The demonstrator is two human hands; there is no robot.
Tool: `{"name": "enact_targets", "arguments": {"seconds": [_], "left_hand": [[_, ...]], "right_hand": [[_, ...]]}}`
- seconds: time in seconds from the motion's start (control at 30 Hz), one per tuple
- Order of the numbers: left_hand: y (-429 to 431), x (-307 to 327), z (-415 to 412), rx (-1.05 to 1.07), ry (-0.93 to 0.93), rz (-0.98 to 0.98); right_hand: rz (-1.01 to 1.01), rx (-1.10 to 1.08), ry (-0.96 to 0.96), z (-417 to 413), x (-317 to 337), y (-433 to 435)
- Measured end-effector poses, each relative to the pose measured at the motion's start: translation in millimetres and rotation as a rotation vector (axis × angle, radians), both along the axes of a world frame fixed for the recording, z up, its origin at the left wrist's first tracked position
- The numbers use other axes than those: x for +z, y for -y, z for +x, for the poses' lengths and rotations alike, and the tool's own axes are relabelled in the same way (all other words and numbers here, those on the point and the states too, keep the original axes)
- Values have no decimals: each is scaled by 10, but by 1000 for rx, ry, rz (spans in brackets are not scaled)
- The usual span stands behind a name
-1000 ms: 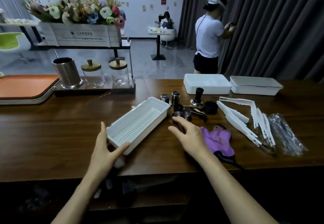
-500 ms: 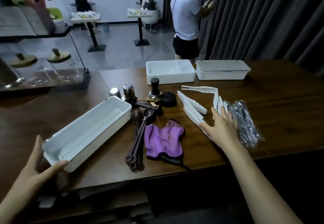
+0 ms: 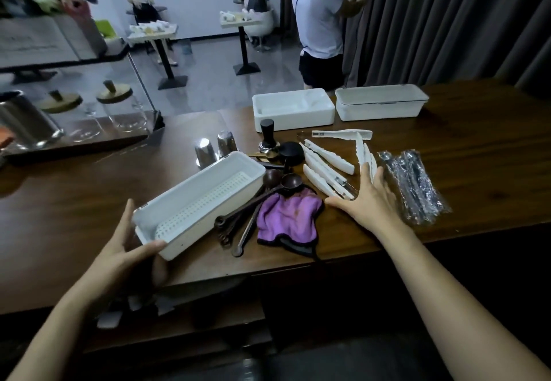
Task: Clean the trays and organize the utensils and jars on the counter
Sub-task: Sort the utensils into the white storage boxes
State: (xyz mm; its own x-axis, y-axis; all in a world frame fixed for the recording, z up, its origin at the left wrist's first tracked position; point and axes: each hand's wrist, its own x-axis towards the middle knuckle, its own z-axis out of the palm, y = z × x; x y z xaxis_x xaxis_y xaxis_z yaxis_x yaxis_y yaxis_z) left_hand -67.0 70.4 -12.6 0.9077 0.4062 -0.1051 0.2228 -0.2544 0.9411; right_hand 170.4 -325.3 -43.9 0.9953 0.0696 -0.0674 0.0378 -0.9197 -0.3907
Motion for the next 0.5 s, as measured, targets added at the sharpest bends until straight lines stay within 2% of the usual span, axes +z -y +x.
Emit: {"name": "enact_targets", "arguments": {"seconds": [0.17,0.27,0.5], "left_hand": [[18,-30,186,-8,32,-201],[56,17,264,-26,22,-213],[141,-73,431,86,116,-176]], "right_hand": [[43,-5,48,-5,50,-64],[89,-24,53,-19,71,-74],[110,47,91,83,144,-39]]}}
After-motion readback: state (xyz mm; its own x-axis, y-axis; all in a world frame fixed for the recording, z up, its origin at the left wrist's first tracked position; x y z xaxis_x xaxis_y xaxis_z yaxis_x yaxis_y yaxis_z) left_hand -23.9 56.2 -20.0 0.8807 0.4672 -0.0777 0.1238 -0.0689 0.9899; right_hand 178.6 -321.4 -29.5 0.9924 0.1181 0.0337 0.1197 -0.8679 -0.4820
